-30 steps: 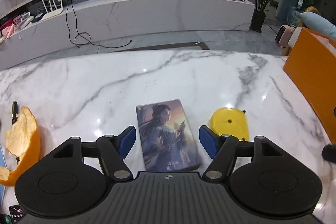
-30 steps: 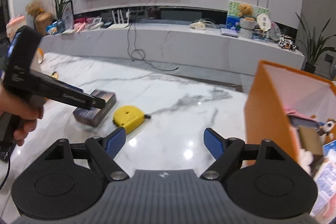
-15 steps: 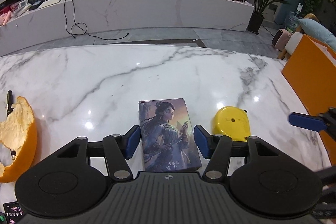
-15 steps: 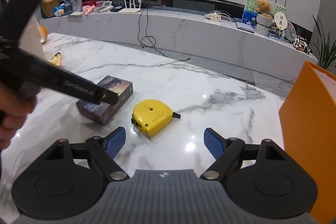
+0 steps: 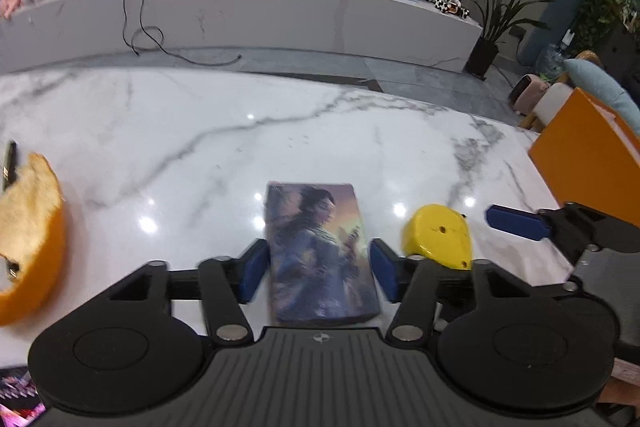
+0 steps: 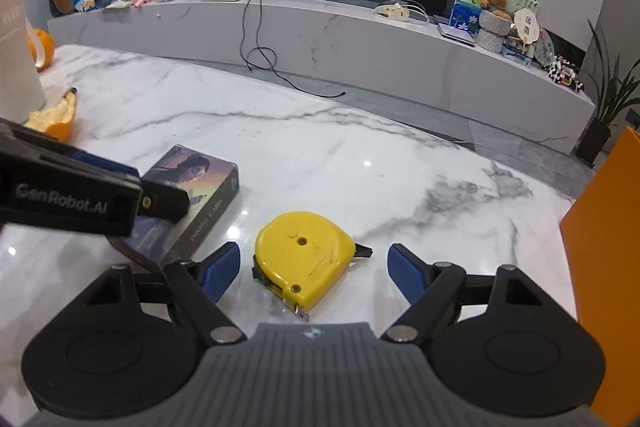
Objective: Organize objects
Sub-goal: 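Grasp the illustrated book with the left tool while the right tool grasps the yellow tape measure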
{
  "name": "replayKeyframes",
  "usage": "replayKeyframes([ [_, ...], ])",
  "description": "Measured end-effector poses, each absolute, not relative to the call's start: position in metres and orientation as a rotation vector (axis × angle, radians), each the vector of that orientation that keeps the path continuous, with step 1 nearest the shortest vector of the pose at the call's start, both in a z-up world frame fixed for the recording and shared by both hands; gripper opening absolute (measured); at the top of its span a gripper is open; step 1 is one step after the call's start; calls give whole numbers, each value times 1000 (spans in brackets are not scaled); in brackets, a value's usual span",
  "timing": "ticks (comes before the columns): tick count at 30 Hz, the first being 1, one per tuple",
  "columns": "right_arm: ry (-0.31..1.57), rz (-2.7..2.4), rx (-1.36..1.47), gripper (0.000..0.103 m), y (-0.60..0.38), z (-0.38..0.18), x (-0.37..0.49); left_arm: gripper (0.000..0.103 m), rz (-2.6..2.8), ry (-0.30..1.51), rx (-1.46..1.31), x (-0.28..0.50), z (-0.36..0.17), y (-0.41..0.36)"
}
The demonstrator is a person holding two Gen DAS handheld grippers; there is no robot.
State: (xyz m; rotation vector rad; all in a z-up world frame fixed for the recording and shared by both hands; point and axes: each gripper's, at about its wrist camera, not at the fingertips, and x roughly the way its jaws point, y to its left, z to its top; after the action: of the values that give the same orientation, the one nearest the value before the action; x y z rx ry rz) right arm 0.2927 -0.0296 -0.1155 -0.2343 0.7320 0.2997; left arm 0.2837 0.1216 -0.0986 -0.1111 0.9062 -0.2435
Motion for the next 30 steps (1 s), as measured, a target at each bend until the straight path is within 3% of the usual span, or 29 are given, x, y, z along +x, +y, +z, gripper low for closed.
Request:
replayKeyframes([
  [5,742,289,-240,69,-25,-122,297,72,-236,898,-59,282,-104,113],
  [30,673,351,-292,62,-37,-124,273,71,-260,922,33,269,-107,93],
])
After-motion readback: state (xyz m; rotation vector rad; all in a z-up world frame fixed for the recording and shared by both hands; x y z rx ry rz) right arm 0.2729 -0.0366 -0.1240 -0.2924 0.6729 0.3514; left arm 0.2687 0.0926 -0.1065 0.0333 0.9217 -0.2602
